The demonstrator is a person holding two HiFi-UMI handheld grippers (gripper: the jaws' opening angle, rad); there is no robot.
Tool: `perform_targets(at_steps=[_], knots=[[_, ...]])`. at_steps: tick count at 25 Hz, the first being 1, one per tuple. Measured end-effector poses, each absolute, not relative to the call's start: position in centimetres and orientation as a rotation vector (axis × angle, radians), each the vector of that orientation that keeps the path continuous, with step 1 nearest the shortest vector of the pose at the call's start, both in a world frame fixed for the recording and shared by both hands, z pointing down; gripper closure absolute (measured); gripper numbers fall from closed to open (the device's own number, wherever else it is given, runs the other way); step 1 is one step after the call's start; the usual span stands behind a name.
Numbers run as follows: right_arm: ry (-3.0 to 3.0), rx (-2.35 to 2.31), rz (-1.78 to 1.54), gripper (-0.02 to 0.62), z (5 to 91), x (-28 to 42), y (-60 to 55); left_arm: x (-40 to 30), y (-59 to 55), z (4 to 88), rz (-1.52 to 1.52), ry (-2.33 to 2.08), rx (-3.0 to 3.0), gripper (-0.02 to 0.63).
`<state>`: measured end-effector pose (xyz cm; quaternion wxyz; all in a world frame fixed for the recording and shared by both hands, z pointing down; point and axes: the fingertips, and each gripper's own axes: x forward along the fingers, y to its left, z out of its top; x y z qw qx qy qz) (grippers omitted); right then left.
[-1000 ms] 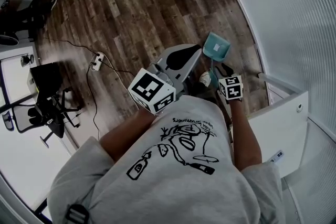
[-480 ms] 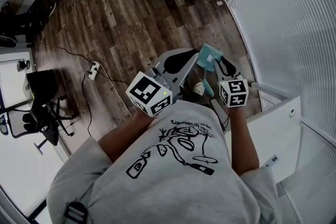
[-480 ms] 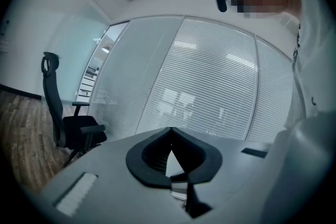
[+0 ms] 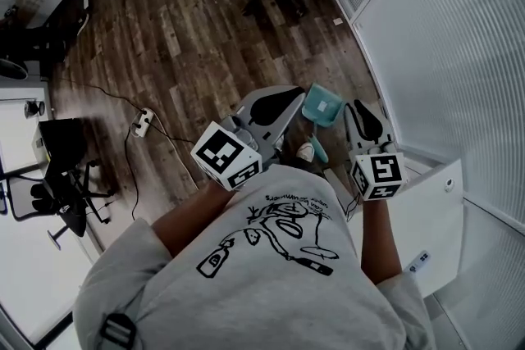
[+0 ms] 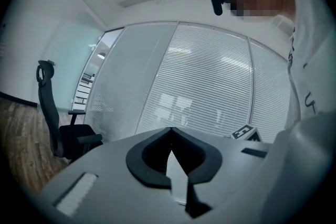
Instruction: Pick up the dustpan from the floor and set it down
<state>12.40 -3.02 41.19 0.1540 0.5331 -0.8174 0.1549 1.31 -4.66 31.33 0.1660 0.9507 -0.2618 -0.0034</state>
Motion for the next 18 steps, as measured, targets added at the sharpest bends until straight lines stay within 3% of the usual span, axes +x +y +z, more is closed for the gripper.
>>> perform_targets(at_steps=[18], knots=[[-2.469,1.632,0.266,0.554,27.8,12.7,-1.6,2.5,-4.5,26.8,-0.071,-0.694,2.8,0.604]])
